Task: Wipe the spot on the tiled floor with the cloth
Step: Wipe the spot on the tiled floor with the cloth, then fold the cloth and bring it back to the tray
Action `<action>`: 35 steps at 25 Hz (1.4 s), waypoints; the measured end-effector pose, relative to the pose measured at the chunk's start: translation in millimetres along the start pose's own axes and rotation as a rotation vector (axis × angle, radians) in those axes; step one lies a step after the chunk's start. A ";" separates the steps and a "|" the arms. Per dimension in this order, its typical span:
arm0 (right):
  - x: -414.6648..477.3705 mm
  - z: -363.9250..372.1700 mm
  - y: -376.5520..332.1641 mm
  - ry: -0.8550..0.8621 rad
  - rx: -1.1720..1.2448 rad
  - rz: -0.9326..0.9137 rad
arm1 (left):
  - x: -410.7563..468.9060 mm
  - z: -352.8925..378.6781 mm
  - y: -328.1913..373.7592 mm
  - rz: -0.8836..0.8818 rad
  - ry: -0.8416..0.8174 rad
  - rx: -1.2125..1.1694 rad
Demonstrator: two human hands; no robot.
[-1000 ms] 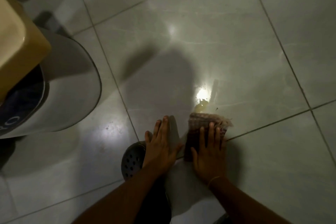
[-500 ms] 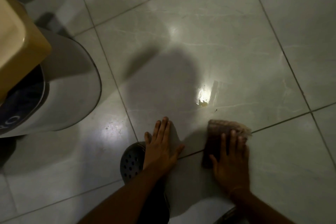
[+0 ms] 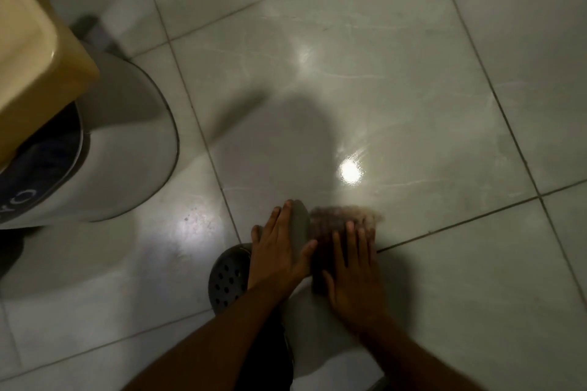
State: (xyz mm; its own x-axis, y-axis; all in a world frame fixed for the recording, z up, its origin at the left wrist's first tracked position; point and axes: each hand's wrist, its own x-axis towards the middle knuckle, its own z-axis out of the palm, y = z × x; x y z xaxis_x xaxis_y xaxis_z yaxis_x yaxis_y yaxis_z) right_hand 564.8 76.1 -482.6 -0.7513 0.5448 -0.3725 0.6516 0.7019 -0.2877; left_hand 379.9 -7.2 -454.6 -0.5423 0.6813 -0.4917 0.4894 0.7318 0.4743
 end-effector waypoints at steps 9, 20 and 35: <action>62.1 -64.5 111.6 0.154 0.074 0.634 | 0.6 0.8 2.9 -0.020 -0.018 -0.011; -17.9 -14.5 -16.3 0.009 -0.039 0.023 | -4.9 -21.2 32.7 -0.092 -0.013 -0.231; 13.3 -155.9 -59.9 0.069 1.377 1.048 | -2.8 -105.0 114.1 -0.395 -0.416 -0.478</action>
State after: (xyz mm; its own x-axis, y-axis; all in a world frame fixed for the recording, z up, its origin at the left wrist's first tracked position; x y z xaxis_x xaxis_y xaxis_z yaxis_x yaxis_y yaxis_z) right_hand 499.4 112.9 -332.7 0.0365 0.5191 -0.8539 0.4027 -0.7897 -0.4629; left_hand 365.6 72.7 -322.4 -0.2664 0.3886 -0.8821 -0.0902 0.9011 0.4242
